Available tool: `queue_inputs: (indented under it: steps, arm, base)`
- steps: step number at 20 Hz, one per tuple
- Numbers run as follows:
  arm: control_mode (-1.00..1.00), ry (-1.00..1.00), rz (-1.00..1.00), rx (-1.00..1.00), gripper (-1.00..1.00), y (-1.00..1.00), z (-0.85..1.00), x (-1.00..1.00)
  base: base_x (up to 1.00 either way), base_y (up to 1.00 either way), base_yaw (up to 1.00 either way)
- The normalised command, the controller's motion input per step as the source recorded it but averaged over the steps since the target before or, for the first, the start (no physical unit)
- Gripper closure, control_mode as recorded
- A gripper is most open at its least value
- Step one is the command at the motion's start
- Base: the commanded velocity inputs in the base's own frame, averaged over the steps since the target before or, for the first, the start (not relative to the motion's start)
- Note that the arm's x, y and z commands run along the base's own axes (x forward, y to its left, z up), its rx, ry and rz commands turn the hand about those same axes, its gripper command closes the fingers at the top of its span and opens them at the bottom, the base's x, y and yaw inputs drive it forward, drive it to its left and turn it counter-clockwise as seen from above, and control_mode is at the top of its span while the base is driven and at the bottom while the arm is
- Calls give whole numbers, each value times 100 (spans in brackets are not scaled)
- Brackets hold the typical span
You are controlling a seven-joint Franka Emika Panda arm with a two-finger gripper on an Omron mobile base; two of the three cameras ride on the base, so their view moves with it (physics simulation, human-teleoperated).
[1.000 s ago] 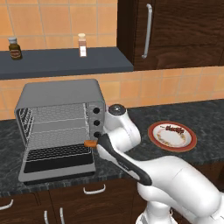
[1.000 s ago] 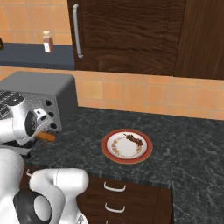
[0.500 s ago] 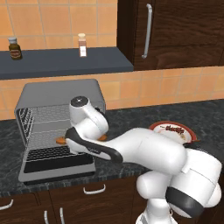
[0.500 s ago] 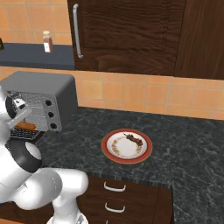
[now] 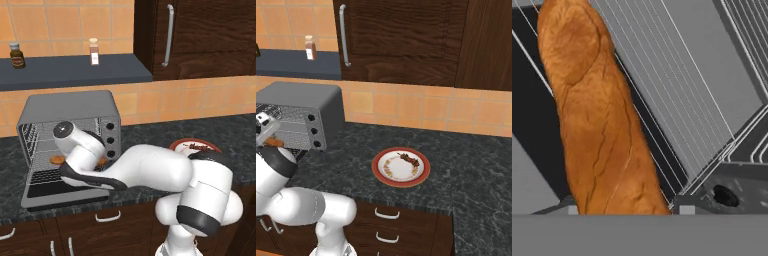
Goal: Pick up the kebab skewer and baguette bread, and place them inside the toaster oven. Close the toaster oven door and start by setting the timer.
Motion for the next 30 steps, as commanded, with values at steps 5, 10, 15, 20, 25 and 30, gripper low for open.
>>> queue_inputs:
  steps: [5,10,15,20,25,30]
  arm:
    - [-100,-24,5,0,100,0,-11,35]
    - [-100,-10,9,0,100,5,-4,29]
    - [-100,0,9,0,100,20,-1,32]
    - [-100,2,12,0,100,11,-9,42]
    - [-100,1,8,-5,100,35,-15,14]
    - [-100,0,7,-6,100,36,-1,12]
  base:
    - [0,0,0]
    - [0,0,0]
    - [0,0,0]
    - [0,0,0]
    - [0,0,0]
    - [0,0,0]
